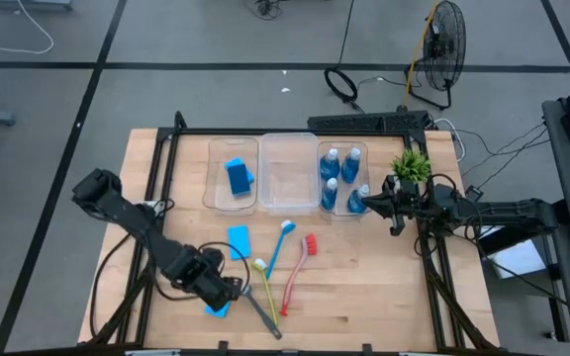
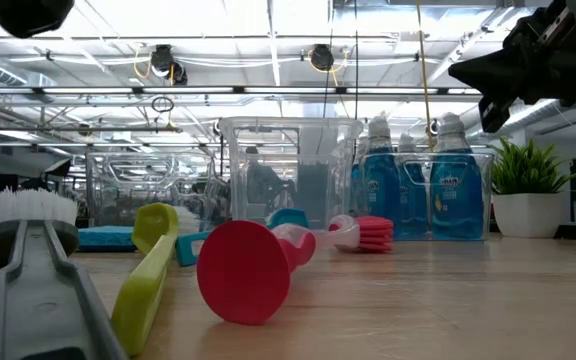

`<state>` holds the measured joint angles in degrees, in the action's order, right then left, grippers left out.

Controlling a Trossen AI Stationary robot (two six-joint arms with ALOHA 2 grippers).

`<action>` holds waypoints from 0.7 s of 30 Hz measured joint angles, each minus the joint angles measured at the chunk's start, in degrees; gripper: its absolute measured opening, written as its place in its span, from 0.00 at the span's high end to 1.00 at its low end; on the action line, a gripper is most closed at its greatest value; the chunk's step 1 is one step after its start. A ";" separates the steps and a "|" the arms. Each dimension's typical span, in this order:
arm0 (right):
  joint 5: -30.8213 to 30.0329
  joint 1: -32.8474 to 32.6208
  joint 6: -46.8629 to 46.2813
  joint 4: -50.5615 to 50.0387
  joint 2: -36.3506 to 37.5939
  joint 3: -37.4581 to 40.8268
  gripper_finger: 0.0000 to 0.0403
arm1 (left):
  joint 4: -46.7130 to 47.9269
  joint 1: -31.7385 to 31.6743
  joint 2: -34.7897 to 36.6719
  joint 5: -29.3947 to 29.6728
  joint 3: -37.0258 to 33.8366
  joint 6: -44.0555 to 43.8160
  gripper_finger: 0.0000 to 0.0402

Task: Pick & Place Kitchen Sink Supplies
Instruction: Put the blue sponge wipe into the left transparent bin

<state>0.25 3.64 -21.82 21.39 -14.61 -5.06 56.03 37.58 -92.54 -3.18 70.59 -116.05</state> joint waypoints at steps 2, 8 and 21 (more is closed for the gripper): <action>0.01 0.01 0.00 -0.15 0.00 0.00 1.00 | -0.63 0.95 -1.23 -0.31 -0.02 -0.57 0.24; 0.02 0.02 0.02 -0.26 -0.02 0.00 1.00 | -4.19 2.14 -4.23 -0.44 -0.01 -2.31 0.18; -0.02 0.00 0.42 -0.27 -0.01 0.00 1.00 | -3.89 2.23 -4.69 1.56 -0.02 -2.46 0.19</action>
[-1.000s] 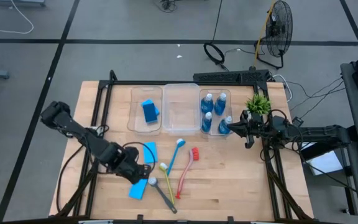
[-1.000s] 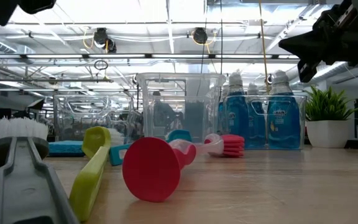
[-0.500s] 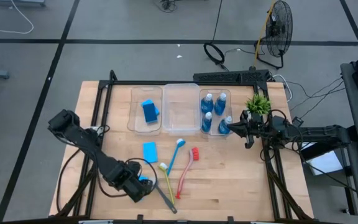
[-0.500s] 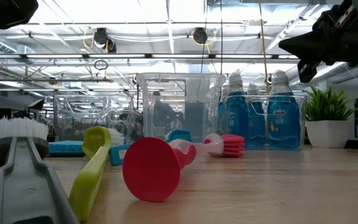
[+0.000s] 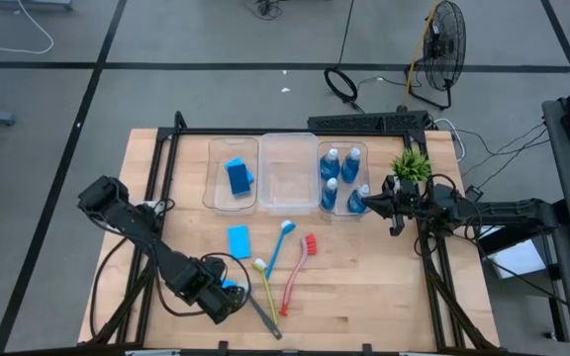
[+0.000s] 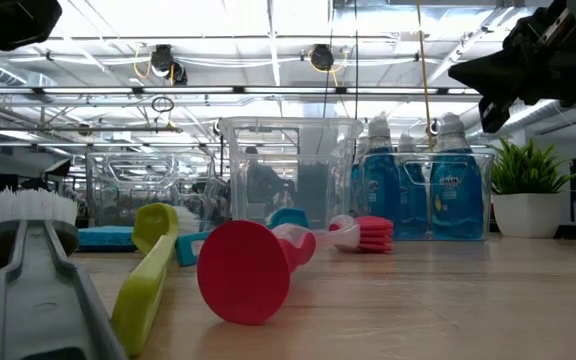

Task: Pick & Place Kitchen Sink Supplies
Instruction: Put the blue sponge wipe into the left transparent bin

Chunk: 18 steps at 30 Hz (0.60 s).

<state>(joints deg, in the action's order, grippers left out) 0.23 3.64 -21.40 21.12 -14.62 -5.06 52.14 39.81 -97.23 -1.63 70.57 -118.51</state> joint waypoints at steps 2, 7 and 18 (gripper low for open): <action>-0.02 0.00 0.10 0.00 -0.01 0.00 1.00 | -0.14 -0.27 0.00 -0.03 0.00 0.12 0.19; -0.04 0.00 1.40 -0.01 -0.01 0.00 1.00 | -0.22 -0.56 0.00 -1.57 0.00 0.81 0.17; -0.09 0.02 1.54 -0.04 -0.01 0.00 0.99 | -0.20 -0.60 0.00 -2.38 0.00 0.98 0.17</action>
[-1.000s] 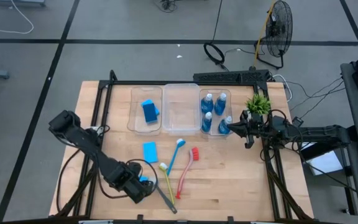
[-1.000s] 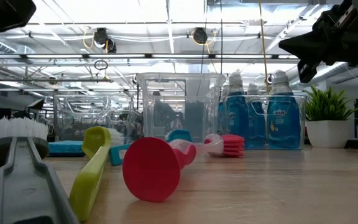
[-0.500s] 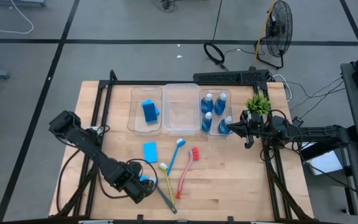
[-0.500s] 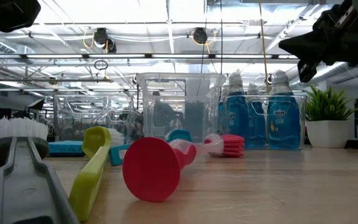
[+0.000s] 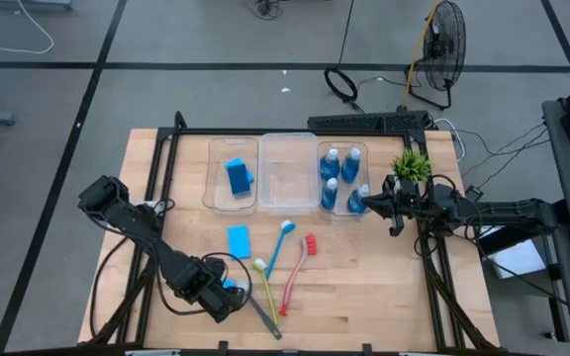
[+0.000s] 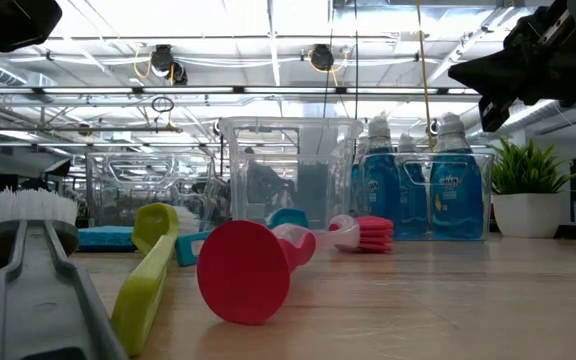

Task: Pick & Place Kitchen Sink Supplies
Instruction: Put the blue sponge wipe into the left transparent bin

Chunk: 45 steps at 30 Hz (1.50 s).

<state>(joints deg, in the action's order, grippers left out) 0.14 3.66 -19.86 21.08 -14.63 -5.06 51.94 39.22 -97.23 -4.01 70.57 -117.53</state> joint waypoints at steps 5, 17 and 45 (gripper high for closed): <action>-0.02 -0.01 0.00 -0.07 0.00 0.00 0.99 | 0.00 -0.15 0.00 0.04 0.00 0.04 0.17; -0.04 0.00 0.02 -0.45 0.00 0.02 0.99 | -0.16 -0.74 -2.03 1.72 0.04 0.19 0.17; -0.09 0.00 -1.07 -0.63 0.00 0.02 0.99 | -7.17 -0.58 -15.80 -9.27 0.20 -2.83 0.56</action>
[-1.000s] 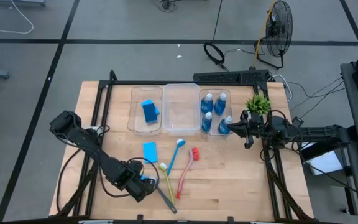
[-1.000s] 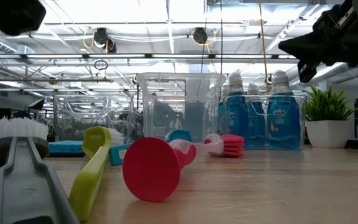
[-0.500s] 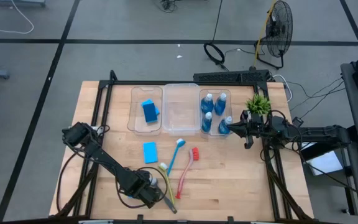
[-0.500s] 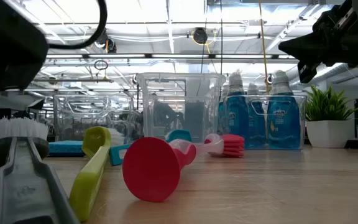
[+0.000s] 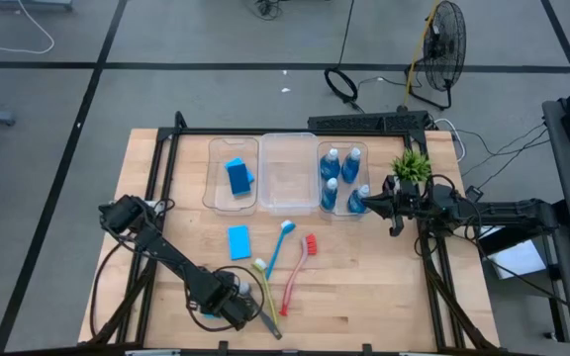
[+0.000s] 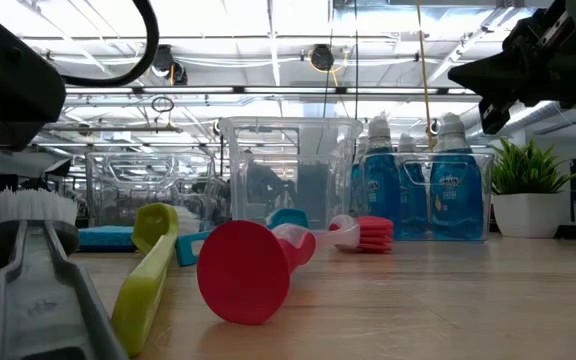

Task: Pick & Place Kitchen Sink Supplies
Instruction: Put the blue sponge wipe into the left transparent bin

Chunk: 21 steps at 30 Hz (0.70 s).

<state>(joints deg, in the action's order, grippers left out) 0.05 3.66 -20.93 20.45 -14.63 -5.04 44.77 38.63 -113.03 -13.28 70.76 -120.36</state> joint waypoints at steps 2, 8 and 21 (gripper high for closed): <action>0.00 0.02 0.00 -0.02 0.00 0.00 0.99 | 0.09 0.02 -0.02 0.10 0.00 -0.31 0.66; 0.00 0.00 0.00 -0.02 0.00 0.00 0.99 | 0.13 0.04 -0.06 0.51 -0.04 -0.37 0.95; 0.00 0.00 -0.02 0.02 0.00 0.00 0.99 | 7.77 2.59 8.69 2.49 -0.52 -1.93 0.99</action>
<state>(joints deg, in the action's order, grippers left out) 0.06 3.66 -20.95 20.47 -14.63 -5.04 52.55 41.22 -104.34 -10.79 70.24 -122.29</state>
